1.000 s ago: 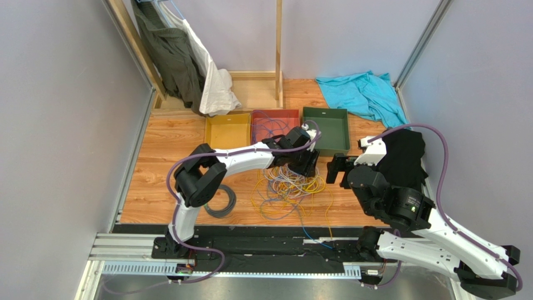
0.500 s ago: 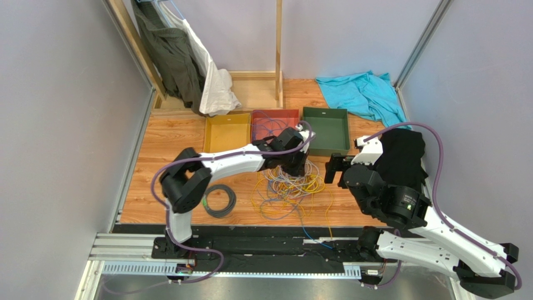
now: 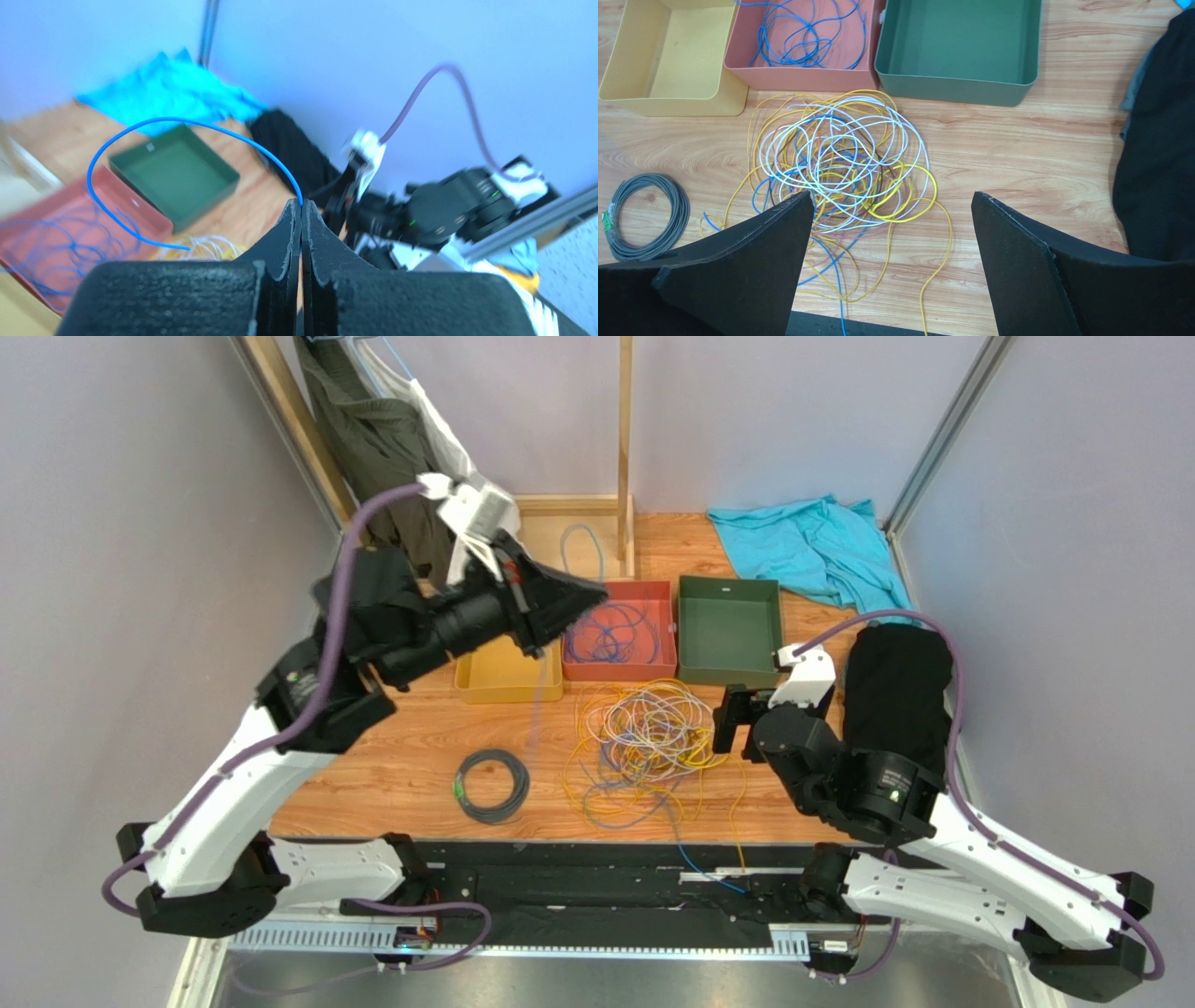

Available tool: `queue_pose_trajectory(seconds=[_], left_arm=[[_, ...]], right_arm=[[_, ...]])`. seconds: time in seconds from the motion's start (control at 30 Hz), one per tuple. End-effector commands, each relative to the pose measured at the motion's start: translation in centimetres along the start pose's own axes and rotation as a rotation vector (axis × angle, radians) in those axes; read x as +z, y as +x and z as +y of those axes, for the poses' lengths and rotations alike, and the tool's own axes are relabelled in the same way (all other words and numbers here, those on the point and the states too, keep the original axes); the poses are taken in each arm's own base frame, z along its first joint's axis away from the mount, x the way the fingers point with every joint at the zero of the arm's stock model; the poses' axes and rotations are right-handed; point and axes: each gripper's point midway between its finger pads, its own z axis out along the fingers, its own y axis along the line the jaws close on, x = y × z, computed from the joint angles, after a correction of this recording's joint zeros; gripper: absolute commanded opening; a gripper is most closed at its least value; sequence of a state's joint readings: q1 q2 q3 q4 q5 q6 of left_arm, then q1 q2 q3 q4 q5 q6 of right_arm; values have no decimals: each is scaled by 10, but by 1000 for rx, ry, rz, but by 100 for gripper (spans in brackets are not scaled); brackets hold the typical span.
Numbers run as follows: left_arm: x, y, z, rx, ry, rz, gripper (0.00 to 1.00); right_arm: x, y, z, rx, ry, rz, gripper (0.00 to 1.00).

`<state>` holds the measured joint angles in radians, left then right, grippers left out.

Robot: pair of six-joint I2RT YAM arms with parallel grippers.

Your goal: Untangle the cables

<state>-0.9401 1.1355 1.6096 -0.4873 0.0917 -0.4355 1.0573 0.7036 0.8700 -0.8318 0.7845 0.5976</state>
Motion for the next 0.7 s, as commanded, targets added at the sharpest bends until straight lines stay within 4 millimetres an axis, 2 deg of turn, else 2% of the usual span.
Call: queue_pose_trajectory(seconds=[0.0, 0.03, 0.07, 0.1, 0.13, 0.2, 0.3, 0.33, 0.4, 0.43, 0.5, 0.53, 0.6, 0.67], left_arm=[[-14, -51, -1, 75, -75, -62, 0], [-3, -52, 11, 91, -139, -47, 0], [-2, -62, 14, 123, -167, -60, 0], [-14, -99, 7, 127, -182, -146, 0], [0, -97, 16, 131, -210, -117, 0], [-2, -125, 11, 125, -197, -194, 0], [12, -143, 18, 75, -177, -245, 0], [25, -141, 33, 45, -201, -235, 0], [39, -136, 44, 24, -193, -214, 0], [53, -129, 61, 9, -217, -189, 0], [69, -119, 75, -7, -219, -160, 0], [81, -111, 90, -21, -237, -140, 0], [96, -101, 105, -37, -238, -117, 0], [113, -86, 128, -65, -262, -85, 0]], right_arm=[[3, -6, 17, 45, -48, -8, 89], [2, -8, 19, 50, -53, -10, 89], [2, -8, 20, 55, -58, -12, 88], [1, -10, 21, 57, -65, -16, 88], [1, -11, 22, 62, -72, -21, 88], [0, -13, 25, 57, -87, -24, 88], [1, -15, 28, 44, -94, -21, 88], [0, -15, 28, 38, -96, -15, 88], [-2, -15, 25, 30, -93, -15, 88], [-3, -15, 22, 23, -92, -17, 88], [-6, -15, 19, 27, -94, -22, 89], [-8, -17, 17, 37, -97, -31, 89], [-11, -19, 14, 47, -101, -39, 89], [-15, -24, 10, 60, -100, -54, 89]])
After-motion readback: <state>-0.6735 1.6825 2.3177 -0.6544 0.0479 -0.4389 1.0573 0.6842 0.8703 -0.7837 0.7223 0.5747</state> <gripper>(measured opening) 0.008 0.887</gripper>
